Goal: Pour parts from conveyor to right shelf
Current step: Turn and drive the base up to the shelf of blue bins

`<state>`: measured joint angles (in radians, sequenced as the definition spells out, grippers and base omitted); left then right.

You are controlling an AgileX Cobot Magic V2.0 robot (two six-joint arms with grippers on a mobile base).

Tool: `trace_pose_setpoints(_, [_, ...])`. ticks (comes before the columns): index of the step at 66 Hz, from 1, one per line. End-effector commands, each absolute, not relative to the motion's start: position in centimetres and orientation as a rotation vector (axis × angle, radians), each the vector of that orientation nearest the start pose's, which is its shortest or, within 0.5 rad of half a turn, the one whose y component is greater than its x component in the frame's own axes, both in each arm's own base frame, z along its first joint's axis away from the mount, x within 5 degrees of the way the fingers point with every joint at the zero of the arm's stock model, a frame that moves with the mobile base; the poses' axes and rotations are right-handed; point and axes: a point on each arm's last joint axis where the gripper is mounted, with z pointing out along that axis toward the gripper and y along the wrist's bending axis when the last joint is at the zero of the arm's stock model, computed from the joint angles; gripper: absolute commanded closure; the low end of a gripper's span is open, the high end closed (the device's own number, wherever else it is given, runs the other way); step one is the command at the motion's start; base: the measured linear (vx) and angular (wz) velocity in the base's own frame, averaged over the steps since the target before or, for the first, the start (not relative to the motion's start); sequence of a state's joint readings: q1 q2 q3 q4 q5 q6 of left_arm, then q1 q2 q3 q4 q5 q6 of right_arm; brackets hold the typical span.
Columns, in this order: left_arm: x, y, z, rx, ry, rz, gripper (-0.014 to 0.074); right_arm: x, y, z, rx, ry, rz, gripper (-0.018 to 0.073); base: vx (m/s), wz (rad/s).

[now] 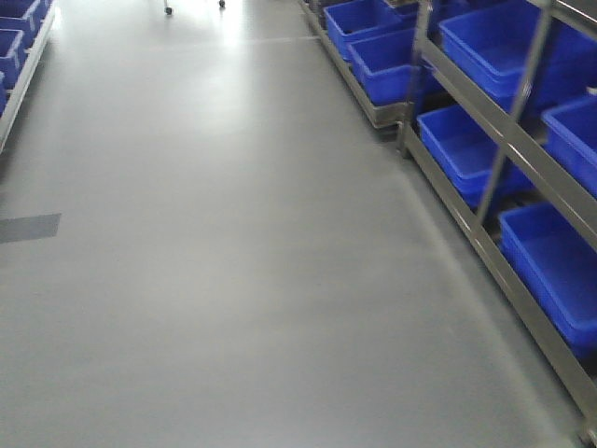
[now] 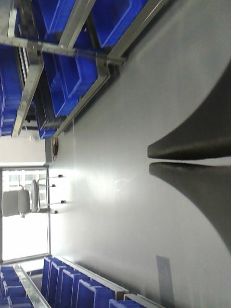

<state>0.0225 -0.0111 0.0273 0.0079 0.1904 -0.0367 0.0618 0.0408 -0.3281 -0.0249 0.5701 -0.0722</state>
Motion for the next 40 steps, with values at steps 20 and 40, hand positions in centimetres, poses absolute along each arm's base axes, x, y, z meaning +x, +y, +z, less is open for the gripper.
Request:
trace_pose_setpoints(20, [5.49,0.14,20.1,-0.056,1.586,-0.016,0.0603,3.44,0.06,28.28,-0.123,1.666,-0.048,0.0561,0.79,0.33])
trace_pose_setpoints(40, [5.49,0.14,20.1,-0.056,1.586,-0.016,0.0603,3.44,0.06,28.29,-0.123,1.665,-0.048,0.0561,0.8,0.28])
